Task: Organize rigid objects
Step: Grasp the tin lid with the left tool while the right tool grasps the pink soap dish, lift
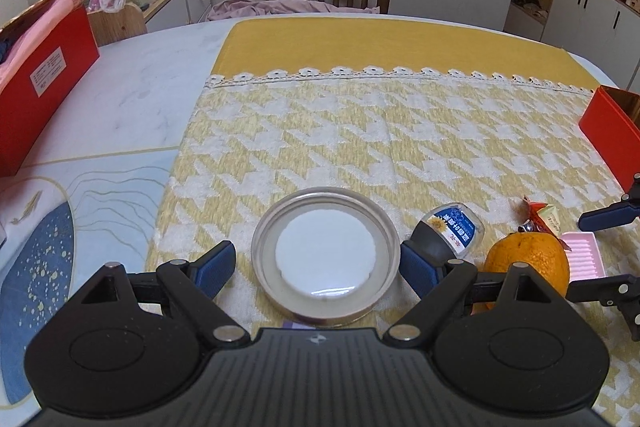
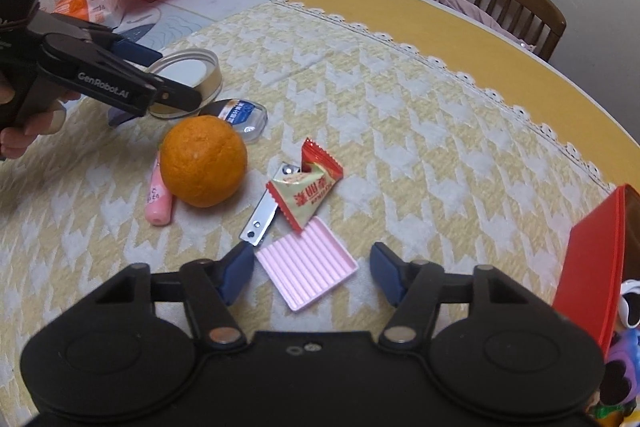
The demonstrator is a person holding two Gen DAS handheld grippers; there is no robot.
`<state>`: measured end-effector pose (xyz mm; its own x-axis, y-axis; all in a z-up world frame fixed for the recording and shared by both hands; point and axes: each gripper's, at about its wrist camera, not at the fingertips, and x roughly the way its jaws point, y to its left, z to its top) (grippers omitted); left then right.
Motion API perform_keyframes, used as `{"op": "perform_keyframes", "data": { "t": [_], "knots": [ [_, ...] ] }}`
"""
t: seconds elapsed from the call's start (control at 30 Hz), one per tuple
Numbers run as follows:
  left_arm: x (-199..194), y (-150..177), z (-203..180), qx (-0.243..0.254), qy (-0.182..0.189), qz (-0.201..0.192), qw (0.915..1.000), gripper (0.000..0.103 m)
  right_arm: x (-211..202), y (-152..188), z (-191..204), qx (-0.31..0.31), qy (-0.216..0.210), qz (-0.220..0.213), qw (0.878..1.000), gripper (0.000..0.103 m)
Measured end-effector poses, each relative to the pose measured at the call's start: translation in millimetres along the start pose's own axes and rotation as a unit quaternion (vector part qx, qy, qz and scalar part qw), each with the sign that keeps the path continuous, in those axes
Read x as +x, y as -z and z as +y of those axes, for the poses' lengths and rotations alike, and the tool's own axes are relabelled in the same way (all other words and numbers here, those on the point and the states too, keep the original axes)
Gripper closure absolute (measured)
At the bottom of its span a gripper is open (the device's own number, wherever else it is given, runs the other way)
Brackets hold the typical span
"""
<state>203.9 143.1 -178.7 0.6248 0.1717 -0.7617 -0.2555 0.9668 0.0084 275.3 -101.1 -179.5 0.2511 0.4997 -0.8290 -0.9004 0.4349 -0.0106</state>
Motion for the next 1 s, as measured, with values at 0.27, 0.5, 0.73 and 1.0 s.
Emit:
{"op": "perform_keyframes", "data": {
  "t": [0.27, 0.5, 0.73, 1.0],
  "knots": [
    [3, -1, -1, 0.003, -0.001, -0.001, 1.0, 0.026, -3, 1, 5, 0.001, 0.01, -0.005, 1.0, 0.049],
    [-1, 0, 1, -0.005, -0.01, -0.001, 0.9999, 0.026, -11, 9, 5, 0.044, 0.034, -0.003, 0.998, 0.049],
    [-12, 1, 0, -0.003, -0.016, -0.002, 0.9999, 0.026, -32, 21, -1, 0.091, 0.052, -0.012, 0.994, 0.049],
    [-42, -4, -3, -0.015, -0.019, -0.003, 0.9997, 0.026, -67, 24, -9, 0.128, 0.061, -0.035, 0.989, 0.049]
  ]
}}
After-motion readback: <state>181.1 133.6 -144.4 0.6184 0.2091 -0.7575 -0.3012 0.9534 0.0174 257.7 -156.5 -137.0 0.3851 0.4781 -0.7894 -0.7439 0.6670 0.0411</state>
